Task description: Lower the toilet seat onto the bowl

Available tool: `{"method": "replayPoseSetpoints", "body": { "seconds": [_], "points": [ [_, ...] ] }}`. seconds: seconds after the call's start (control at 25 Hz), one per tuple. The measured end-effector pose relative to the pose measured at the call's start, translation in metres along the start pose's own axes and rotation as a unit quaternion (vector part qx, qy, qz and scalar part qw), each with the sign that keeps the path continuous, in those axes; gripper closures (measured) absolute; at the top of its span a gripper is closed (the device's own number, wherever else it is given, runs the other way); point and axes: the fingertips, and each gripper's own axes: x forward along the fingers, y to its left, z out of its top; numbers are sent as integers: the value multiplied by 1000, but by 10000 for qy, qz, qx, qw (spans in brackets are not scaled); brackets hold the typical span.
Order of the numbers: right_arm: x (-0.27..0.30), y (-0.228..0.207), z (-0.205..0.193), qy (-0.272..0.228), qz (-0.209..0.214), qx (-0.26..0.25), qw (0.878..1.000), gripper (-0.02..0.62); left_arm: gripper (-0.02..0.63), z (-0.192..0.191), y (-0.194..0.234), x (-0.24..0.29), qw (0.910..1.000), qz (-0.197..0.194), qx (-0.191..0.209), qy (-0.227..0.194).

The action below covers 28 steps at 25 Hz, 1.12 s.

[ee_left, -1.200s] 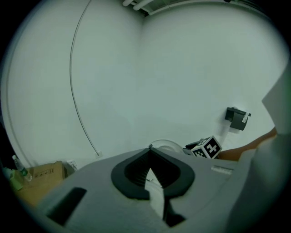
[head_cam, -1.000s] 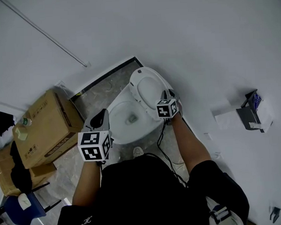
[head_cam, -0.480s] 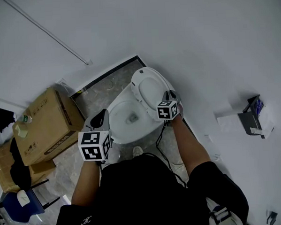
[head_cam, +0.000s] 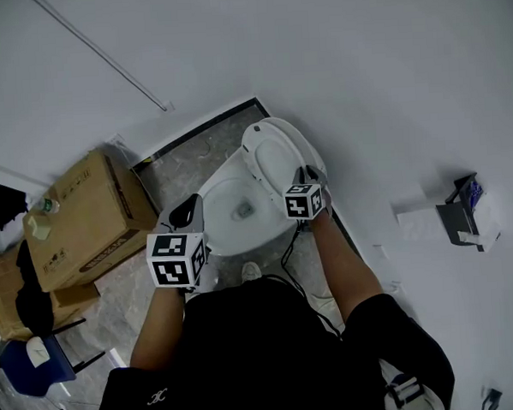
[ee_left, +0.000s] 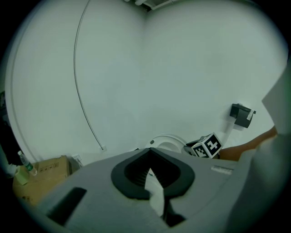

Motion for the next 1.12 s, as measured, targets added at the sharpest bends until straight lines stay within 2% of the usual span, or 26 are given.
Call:
{"method": "replayPoseSetpoints", "body": {
  "seconds": [0.48,0.88,1.12],
  "points": [
    [-26,89,3,-64,921,-567,9941,526,598,-18,10,-27,9995,174,-264,-99],
    [-34,165,4,-92,1581,-1078,9815,526,598,-51,32,-58,9959,641,-637,-4],
    [-40,203,-6,20,1825,-1340,9740,511,598,-72,53,-78,9917,905,-915,57]
  ]
}}
